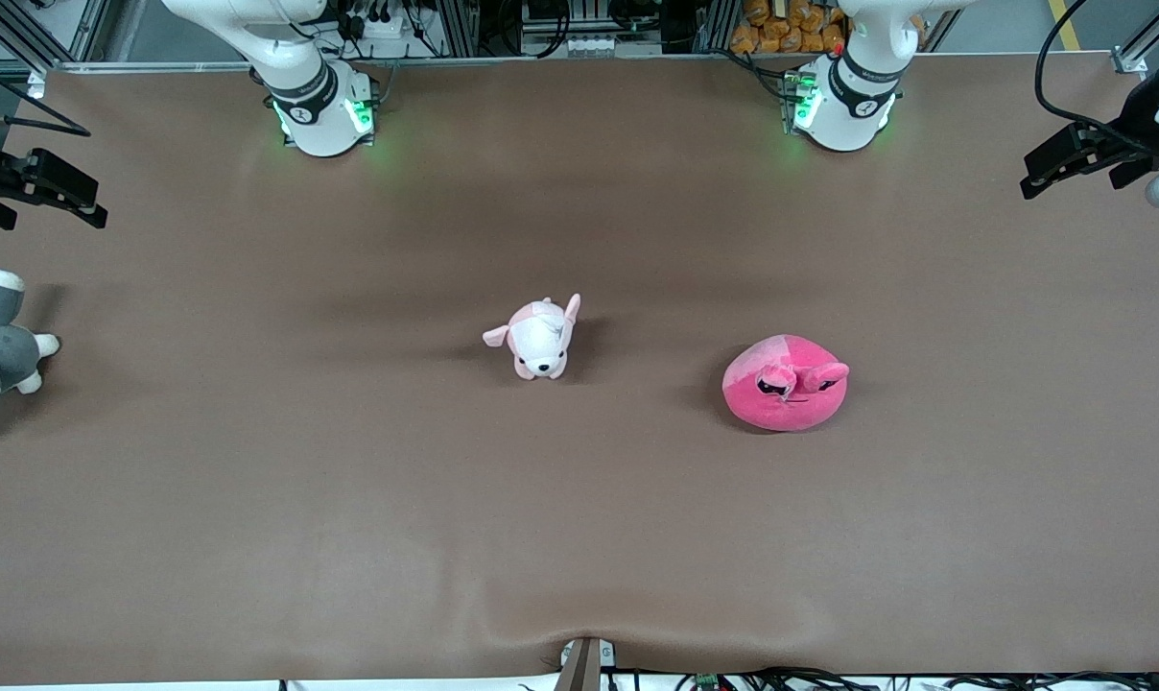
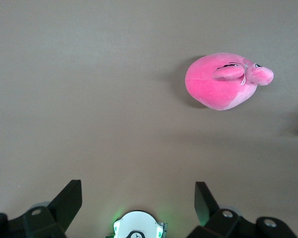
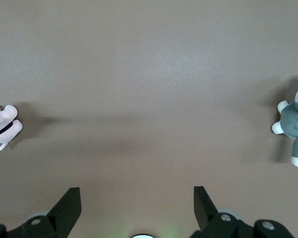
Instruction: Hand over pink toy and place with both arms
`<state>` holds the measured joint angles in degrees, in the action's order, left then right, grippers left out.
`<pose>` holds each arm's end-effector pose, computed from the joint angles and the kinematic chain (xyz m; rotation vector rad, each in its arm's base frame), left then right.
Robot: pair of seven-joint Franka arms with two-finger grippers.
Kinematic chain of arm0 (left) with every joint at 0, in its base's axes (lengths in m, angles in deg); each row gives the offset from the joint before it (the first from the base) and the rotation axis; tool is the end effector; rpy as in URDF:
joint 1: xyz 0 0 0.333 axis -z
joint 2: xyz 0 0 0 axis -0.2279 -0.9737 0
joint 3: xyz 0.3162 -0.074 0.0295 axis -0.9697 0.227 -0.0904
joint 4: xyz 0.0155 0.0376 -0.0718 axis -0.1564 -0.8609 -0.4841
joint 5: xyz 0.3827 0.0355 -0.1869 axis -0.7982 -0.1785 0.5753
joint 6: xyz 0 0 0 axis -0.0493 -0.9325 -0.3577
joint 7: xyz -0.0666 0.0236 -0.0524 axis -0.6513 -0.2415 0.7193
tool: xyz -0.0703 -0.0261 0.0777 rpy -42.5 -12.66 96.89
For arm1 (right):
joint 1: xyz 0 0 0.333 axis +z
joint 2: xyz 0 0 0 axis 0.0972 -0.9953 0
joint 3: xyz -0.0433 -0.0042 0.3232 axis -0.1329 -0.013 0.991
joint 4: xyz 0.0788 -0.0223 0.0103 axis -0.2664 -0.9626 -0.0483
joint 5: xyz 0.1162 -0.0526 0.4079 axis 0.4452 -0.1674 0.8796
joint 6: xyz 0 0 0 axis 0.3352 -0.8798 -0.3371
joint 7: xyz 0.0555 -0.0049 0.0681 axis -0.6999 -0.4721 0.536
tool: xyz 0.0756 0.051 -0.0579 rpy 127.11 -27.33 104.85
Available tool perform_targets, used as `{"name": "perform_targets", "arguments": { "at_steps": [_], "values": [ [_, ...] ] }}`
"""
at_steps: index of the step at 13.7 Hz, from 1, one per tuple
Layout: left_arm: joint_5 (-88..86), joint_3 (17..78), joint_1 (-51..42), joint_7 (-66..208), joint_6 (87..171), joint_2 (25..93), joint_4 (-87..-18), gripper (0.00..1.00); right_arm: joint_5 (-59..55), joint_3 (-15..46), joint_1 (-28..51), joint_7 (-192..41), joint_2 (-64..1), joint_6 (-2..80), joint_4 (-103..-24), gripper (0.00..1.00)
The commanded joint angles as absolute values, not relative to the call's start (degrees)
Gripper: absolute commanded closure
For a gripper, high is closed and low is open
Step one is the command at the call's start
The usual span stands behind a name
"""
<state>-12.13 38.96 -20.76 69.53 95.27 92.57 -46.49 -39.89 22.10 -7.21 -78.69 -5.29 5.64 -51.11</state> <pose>0.5324 -0.0245 0.6672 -3.0784 -0.1580 0.0721 0.5612 -0.0083 0.6754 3.1309 0.0293 -0.0644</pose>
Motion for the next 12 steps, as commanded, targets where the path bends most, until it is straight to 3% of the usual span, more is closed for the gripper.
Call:
{"name": "perform_targets", "arguments": {
  "at_steps": [1,12],
  "values": [
    [-12.4,39.1,-21.0,70.3,94.0,91.9,-45.2,0.0,-38.8,22.4,-8.0,-77.8,-5.3,5.2,-50.9,0.0],
    [-12.4,39.5,-21.0,70.5,94.0,91.8,-45.5,0.0,-38.8,22.4,-8.0,-77.8,-5.3,5.3,-50.8,0.0]
  ]
}}
